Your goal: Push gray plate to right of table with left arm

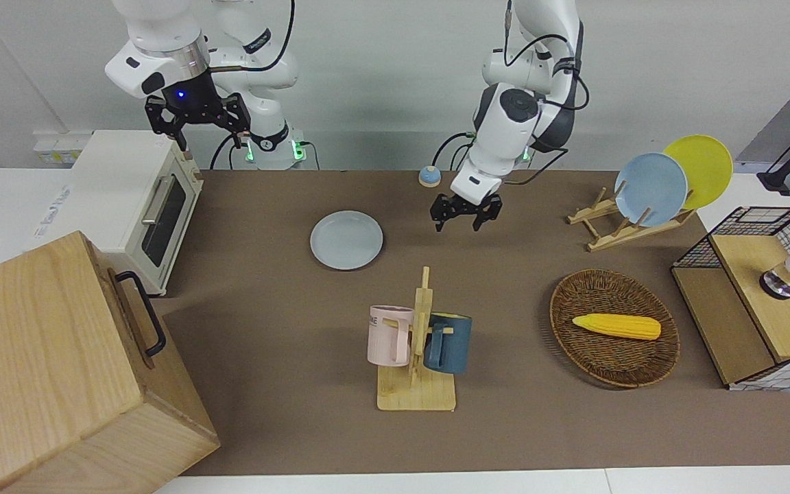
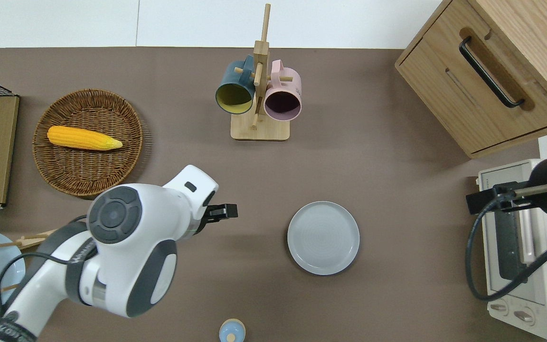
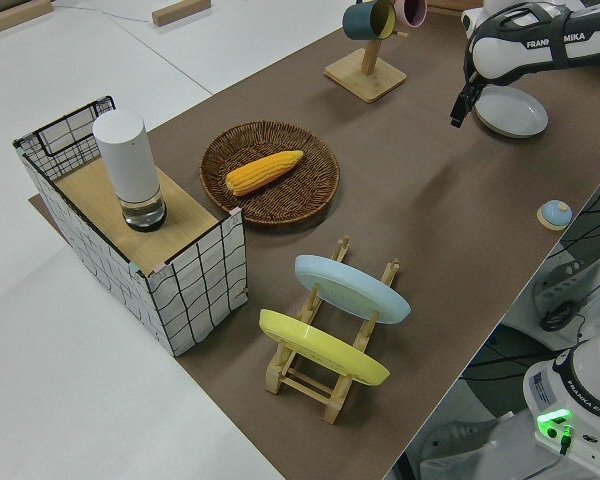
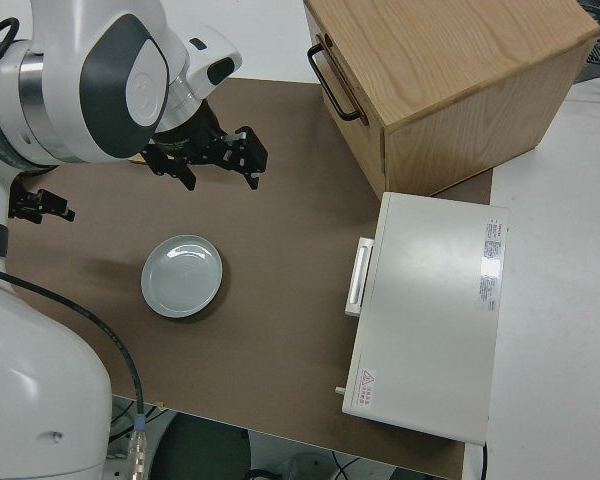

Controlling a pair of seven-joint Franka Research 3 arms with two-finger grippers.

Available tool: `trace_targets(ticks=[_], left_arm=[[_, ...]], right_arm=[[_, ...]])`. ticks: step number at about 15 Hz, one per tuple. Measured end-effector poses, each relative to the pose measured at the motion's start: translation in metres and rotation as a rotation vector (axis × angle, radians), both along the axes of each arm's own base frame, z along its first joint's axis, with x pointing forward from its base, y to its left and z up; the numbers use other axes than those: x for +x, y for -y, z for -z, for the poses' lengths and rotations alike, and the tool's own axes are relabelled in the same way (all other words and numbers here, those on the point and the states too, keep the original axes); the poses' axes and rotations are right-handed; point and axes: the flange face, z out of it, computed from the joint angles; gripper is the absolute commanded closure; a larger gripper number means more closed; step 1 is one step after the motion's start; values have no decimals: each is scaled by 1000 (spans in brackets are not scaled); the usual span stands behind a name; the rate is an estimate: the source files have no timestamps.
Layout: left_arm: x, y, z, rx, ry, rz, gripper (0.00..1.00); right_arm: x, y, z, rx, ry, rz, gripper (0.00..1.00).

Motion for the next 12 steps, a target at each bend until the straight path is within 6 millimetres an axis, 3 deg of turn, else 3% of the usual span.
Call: trace_targets(ticks=[3,8,12], left_arm=[[8,-36,-33,78,-34,11,5],[27,-85,-126,129,-87,-38,5],[29,-116,-173,148,-79,-82,5]], right_arm=[[0,0,0,0,0,0,5],[0,0,0,0,0,0,5],[0,0,0,0,0,0,5]])
